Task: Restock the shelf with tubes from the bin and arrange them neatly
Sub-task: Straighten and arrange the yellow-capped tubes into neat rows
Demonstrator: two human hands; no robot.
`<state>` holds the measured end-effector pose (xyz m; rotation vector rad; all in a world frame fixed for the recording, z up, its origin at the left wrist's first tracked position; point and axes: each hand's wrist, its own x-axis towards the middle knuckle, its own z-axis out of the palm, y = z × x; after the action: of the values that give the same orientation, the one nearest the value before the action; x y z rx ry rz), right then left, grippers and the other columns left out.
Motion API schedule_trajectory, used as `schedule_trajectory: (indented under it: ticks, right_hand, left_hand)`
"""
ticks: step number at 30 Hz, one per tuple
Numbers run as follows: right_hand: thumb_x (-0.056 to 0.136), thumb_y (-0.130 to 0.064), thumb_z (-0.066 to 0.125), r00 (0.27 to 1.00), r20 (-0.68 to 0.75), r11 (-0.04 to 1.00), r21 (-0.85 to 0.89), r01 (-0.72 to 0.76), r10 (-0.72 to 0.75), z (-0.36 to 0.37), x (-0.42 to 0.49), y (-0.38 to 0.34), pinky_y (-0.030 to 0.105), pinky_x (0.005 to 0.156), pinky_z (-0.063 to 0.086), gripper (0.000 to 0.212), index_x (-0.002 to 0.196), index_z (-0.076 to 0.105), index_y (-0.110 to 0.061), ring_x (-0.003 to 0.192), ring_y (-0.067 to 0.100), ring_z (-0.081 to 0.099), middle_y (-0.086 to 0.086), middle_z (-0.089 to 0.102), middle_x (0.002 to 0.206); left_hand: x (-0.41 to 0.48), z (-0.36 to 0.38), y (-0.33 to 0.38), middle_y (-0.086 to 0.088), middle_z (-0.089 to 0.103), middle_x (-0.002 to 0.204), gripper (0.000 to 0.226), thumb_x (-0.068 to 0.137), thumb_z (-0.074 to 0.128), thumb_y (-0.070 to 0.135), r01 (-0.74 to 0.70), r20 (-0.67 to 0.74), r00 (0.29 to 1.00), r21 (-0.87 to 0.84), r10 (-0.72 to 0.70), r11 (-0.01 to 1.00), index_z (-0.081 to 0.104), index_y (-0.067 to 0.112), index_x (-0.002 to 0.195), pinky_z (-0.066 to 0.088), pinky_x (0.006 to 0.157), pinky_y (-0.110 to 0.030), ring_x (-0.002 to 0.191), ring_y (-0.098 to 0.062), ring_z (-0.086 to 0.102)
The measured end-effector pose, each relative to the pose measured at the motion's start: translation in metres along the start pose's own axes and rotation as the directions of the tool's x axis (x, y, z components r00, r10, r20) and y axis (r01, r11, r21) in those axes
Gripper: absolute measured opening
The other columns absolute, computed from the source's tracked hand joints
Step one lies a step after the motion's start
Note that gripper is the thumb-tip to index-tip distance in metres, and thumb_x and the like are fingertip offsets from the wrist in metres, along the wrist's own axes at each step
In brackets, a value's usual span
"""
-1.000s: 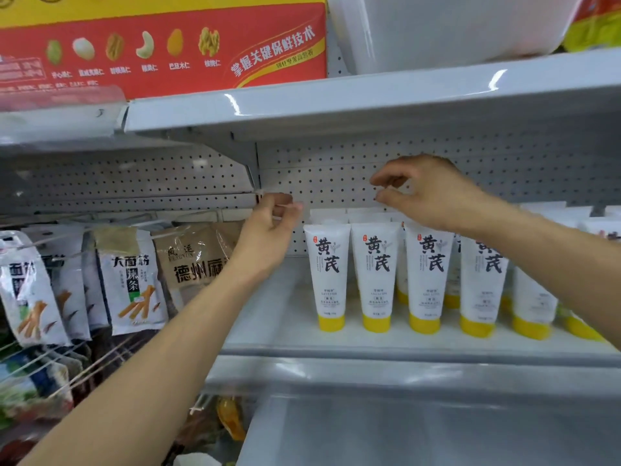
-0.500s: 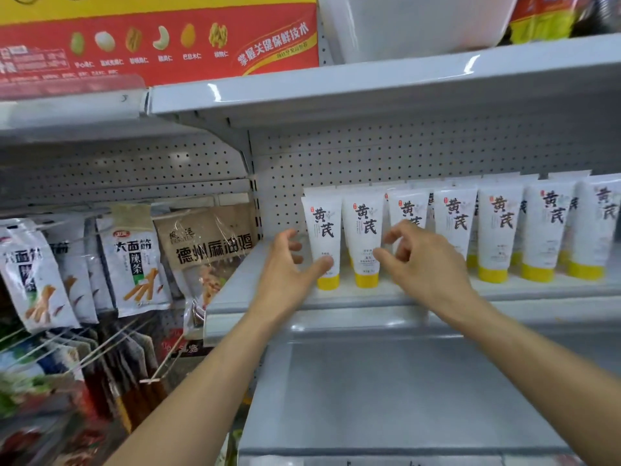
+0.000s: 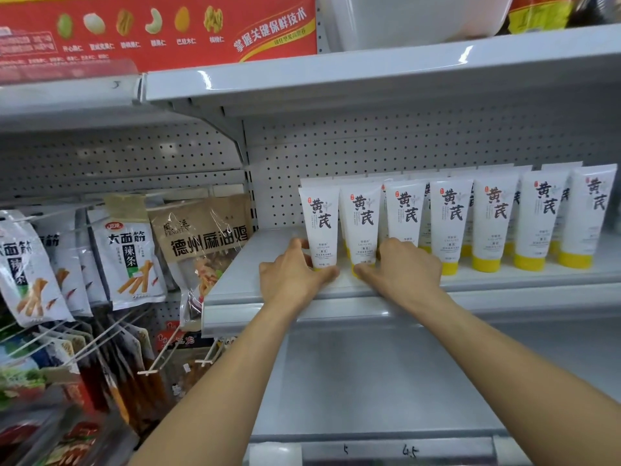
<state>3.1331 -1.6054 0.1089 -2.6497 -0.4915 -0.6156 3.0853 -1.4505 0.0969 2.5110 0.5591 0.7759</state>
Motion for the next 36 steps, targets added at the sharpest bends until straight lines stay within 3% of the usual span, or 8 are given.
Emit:
schedule_trajectory:
  ticks: [15, 18, 20, 24, 27, 31, 33, 36]
  right_hand:
    - [0.078, -0.045, 0.060, 0.999, -0.042, 1.000, -0.002, -0.017, 0.017, 0.004, 0.000, 0.000, 0.027, 0.063, 0.036, 0.026, 0.081, 0.057, -0.019, 0.091, 0.027, 0.065, 0.002, 0.068, 0.089]
    - [0.079, -0.046, 0.061, 1.000, -0.023, 0.999, 0.036, -0.008, 0.009, 0.002, -0.001, 0.002, 0.027, 0.062, 0.035, 0.030, 0.072, 0.050, -0.019, 0.090, 0.028, 0.064, 0.002, 0.060, 0.079]
    - [0.082, -0.047, 0.059, 1.000, -0.020, 0.996, 0.083, 0.022, -0.020, 0.001, -0.004, 0.006, 0.028, 0.062, 0.034, 0.028, 0.078, 0.055, -0.020, 0.092, 0.028, 0.063, 0.001, 0.060, 0.082]
    - [0.089, -0.044, 0.053, 0.989, -0.118, 0.984, 0.146, 0.102, -0.085, -0.009, -0.017, 0.030, 0.032, 0.067, 0.040, 0.030, 0.108, 0.057, -0.021, 0.094, 0.027, 0.062, 0.000, 0.066, 0.098]
    - [0.091, -0.041, 0.052, 0.979, -0.197, 0.985, 0.148, 0.084, -0.054, -0.022, -0.020, 0.063, 0.032, 0.067, 0.042, 0.022, 0.104, 0.057, -0.023, 0.088, 0.024, 0.061, -0.005, 0.062, 0.088]
    - [0.088, -0.041, 0.055, 0.980, -0.192, 0.984, 0.177, -0.014, 0.048, -0.031, -0.015, 0.105, 0.032, 0.068, 0.042, 0.018, 0.095, 0.058, -0.024, 0.088, 0.024, 0.060, -0.004, 0.066, 0.092]
    - [0.087, -0.043, 0.055, 0.985, -0.163, 0.989, 0.144, -0.036, 0.060, -0.033, -0.013, 0.120, 0.032, 0.068, 0.042, 0.021, 0.096, 0.058, -0.024, 0.090, 0.024, 0.061, -0.003, 0.067, 0.097]
    - [0.086, -0.050, 0.055, 0.993, -0.112, 0.996, 0.086, -0.027, 0.037, -0.035, -0.008, 0.133, 0.033, 0.071, 0.043, 0.031, 0.101, 0.059, -0.023, 0.096, 0.026, 0.062, -0.001, 0.067, 0.104]
  left_hand:
    - [-0.003, 0.000, -0.002, 0.011, 0.068, 0.104, 0.061, 0.073, 0.069, 0.059, -0.017, -0.042, 0.999, 0.018, 0.018, 1.000, 0.046, 0.027, 0.120, 0.031, 0.088, -0.034, 0.103, -0.017, 0.062]
    - [-0.004, -0.002, 0.000, 0.011, 0.067, 0.106, 0.066, 0.072, 0.070, 0.060, -0.020, -0.012, 1.000, 0.010, 0.020, 1.000, 0.043, 0.027, 0.123, 0.032, 0.090, -0.036, 0.105, -0.018, 0.061]
    - [-0.005, -0.002, 0.000, 0.010, 0.064, 0.113, 0.077, 0.069, 0.069, 0.065, -0.023, -0.006, 1.000, -0.034, 0.023, 0.999, 0.040, 0.026, 0.128, 0.031, 0.091, -0.037, 0.108, -0.017, 0.060]
    - [-0.017, -0.007, 0.001, 0.007, 0.053, 0.112, 0.074, 0.073, 0.067, 0.064, -0.066, -0.236, 0.972, -0.261, 0.003, 0.963, 0.039, 0.023, 0.128, 0.040, 0.097, -0.041, 0.101, -0.016, 0.056]
    - [-0.035, -0.008, 0.017, 0.011, 0.053, 0.094, 0.049, 0.077, 0.070, 0.053, -0.182, -0.286, 0.954, -0.319, 0.088, 0.930, 0.046, 0.029, 0.113, 0.050, 0.080, -0.037, 0.081, -0.009, 0.052]
    - [-0.054, 0.016, 0.052, 0.014, 0.057, 0.085, 0.027, 0.076, 0.072, 0.045, -0.284, -0.071, 0.959, -0.268, 0.276, 0.921, 0.061, 0.034, 0.098, 0.050, 0.073, -0.030, 0.072, -0.005, 0.051]
    - [-0.057, 0.029, 0.067, 0.014, 0.058, 0.089, 0.032, 0.078, 0.069, 0.046, -0.259, -0.004, 0.965, -0.198, 0.264, 0.945, 0.063, 0.032, 0.106, 0.046, 0.072, -0.027, 0.081, -0.007, 0.055]
    - [-0.056, 0.042, 0.086, 0.012, 0.064, 0.099, 0.042, 0.081, 0.060, 0.058, -0.172, -0.060, 0.983, 0.034, 0.174, 0.984, 0.063, 0.032, 0.114, 0.044, 0.074, -0.028, 0.098, -0.013, 0.061]
